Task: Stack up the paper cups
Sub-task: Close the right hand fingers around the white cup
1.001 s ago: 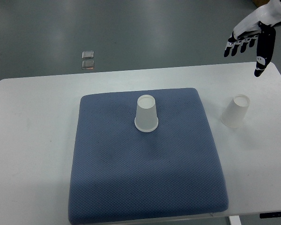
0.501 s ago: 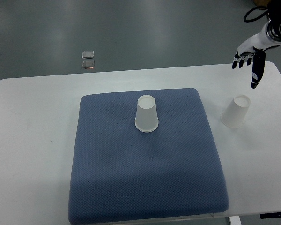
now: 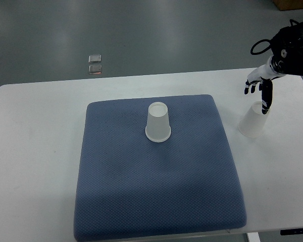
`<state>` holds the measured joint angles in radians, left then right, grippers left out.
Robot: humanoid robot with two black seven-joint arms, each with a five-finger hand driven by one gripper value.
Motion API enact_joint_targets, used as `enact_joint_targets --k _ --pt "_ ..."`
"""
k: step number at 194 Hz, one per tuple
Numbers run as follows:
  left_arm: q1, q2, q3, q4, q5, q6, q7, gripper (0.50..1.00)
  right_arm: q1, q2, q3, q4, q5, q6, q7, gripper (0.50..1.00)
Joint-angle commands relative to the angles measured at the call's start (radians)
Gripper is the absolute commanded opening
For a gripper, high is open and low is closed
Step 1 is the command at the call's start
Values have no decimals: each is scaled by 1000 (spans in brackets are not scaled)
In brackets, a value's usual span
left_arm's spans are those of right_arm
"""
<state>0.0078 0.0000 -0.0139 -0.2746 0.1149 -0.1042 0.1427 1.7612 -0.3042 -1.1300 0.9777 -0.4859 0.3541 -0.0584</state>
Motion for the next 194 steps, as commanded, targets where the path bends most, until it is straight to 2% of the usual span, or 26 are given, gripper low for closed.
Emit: enact_joint_targets --k 1,45,194 --pt "0 0 0 -2 0 0 0 1000 -22 10 -7 -19 0 -20 -1 921" --pt "1 0 0 -2 0 0 0 1000 -72 11 -8 -56 -2 -34 0 921" --pt "14 0 0 -2 0 5 0 1000 -152 43 -7 -70 -8 -104 0 913"
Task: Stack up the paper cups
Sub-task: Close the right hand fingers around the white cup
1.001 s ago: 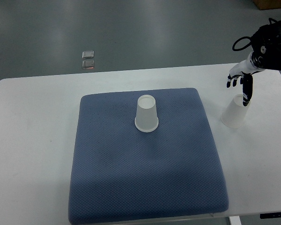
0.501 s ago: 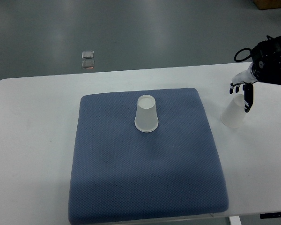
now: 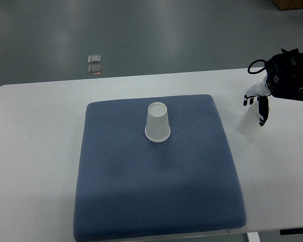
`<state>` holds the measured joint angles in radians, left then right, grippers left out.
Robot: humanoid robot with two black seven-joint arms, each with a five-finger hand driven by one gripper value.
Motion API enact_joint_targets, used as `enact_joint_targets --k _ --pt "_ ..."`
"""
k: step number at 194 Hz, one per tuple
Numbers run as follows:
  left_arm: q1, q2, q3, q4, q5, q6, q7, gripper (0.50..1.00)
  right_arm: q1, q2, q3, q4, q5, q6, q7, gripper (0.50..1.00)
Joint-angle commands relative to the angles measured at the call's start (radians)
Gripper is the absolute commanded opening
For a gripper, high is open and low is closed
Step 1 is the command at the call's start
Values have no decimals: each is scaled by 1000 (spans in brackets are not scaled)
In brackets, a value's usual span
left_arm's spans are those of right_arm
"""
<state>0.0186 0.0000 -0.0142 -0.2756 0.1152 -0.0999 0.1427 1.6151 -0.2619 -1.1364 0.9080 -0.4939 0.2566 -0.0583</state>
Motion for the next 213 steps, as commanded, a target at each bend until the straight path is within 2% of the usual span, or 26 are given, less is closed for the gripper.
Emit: enact_joint_targets --k 1,38,94,127,146,157,172,185,213 --pt "3 0 0 -1 0 0 0 1000 -6 1 0 0 0 -7 0 913" --pt "3 0 0 -1 0 0 0 1000 -14 1 -2 -15 0 -10 2 901" --pt "3 0 0 1 0 3 0 1000 -50 -2 -5 -29 -20 -31 3 840" --pt "3 0 0 1 0 3 0 1000 -61 0 -3 -54 -20 -42 3 823" --pt "3 0 0 -1 0 3 0 1000 -80 0 -2 -60 -20 -48 5 791" --pt "3 0 0 1 0 3 0 1000 -81 0 -2 -67 -18 -49 5 754" --pt "3 0 0 1 0 3 0 1000 -81 0 -3 -72 -20 -49 6 656" --pt "3 0 0 1 0 3 0 1000 -81 0 -3 -72 -22 -49 8 603" --pt "3 0 0 1 0 3 0 1000 -66 -8 -3 -67 -22 -46 8 590"
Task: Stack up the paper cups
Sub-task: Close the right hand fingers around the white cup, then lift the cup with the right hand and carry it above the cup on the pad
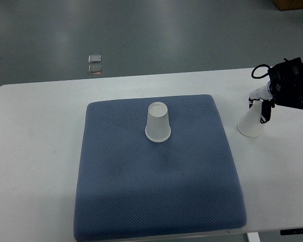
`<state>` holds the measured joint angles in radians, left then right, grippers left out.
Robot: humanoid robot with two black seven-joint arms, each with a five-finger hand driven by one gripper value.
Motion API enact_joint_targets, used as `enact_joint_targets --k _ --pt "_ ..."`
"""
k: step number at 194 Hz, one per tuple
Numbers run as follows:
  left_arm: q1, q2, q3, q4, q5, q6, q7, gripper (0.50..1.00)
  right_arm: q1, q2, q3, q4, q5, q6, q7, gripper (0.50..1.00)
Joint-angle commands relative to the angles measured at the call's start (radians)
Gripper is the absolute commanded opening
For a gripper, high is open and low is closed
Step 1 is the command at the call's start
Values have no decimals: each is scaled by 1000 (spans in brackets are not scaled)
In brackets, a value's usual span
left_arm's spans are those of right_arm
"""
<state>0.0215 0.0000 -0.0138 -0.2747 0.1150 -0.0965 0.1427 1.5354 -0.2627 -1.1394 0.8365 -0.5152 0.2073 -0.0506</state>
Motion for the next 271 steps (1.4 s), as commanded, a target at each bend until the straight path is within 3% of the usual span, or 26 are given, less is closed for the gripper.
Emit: enact_joint_targets --k 1,26,64,94,113,136,225,271 --pt "0 0 0 0 0 0 0 1000 14 -7 0 4 0 3 0 590" --pt "0 0 0 0 0 0 0 1000 86 -20 0 24 -16 24 0 596" --pt "0 0 0 -1 0 1 0 1000 292 -67 0 168 -43 73 0 599" --pt "0 0 2 -1 0 0 0 1000 492 -96 0 288 -46 150 2 599" --pt "-2 0 3 -1 0 0 0 1000 643 -105 6 355 -63 257 5 599" --pt "-2 0 2 0 0 0 0 1000 750 -112 15 403 -65 323 20 599" --pt "-2 0 3 0 0 0 0 1000 799 -61 164 405 -8 348 23 596" --pt "-2 0 2 0 0 1 0 1000 802 129 173 332 135 323 20 594"
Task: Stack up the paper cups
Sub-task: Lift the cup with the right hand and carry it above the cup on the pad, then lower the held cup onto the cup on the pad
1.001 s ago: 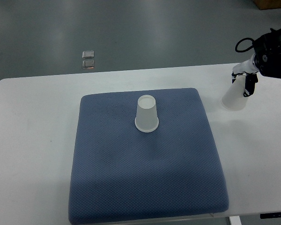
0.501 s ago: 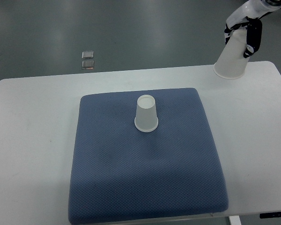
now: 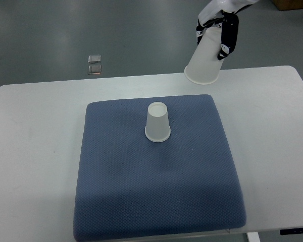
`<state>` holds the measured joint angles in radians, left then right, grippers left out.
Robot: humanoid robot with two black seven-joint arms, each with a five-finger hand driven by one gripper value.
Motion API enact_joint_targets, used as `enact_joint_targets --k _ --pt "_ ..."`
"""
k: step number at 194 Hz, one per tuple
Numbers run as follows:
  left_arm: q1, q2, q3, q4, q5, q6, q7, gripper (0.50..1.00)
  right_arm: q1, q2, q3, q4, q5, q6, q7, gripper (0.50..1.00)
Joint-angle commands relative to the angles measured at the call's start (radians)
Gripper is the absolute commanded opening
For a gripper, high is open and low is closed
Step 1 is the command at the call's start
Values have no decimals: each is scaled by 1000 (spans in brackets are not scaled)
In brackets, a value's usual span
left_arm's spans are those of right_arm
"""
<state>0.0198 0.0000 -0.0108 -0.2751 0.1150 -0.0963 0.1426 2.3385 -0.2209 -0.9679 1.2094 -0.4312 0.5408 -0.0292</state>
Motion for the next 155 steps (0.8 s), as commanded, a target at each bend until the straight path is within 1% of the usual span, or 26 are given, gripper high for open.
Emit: enact_joint_targets --k 1,10,45,94,132,155 --pt "0 0 -1 1 0 1 0 1000 -1 87 2 -40 51 -10 -1 594" --pt "0 0 -3 1 0 1 0 1000 -5 127 2 -56 77 -12 -1 594" --pt "0 0 -3 1 0 1 0 1000 -10 219 9 -68 126 -36 -3 596" --pt "0 0 -3 1 0 1 0 1000 -51 221 15 -70 126 -84 -8 603" --pt "0 0 -3 1 0 1 0 1000 -85 221 5 -71 117 -88 -9 603" --pt "0 0 -3 -1 0 1 0 1000 -108 221 0 -71 117 -119 -15 605"
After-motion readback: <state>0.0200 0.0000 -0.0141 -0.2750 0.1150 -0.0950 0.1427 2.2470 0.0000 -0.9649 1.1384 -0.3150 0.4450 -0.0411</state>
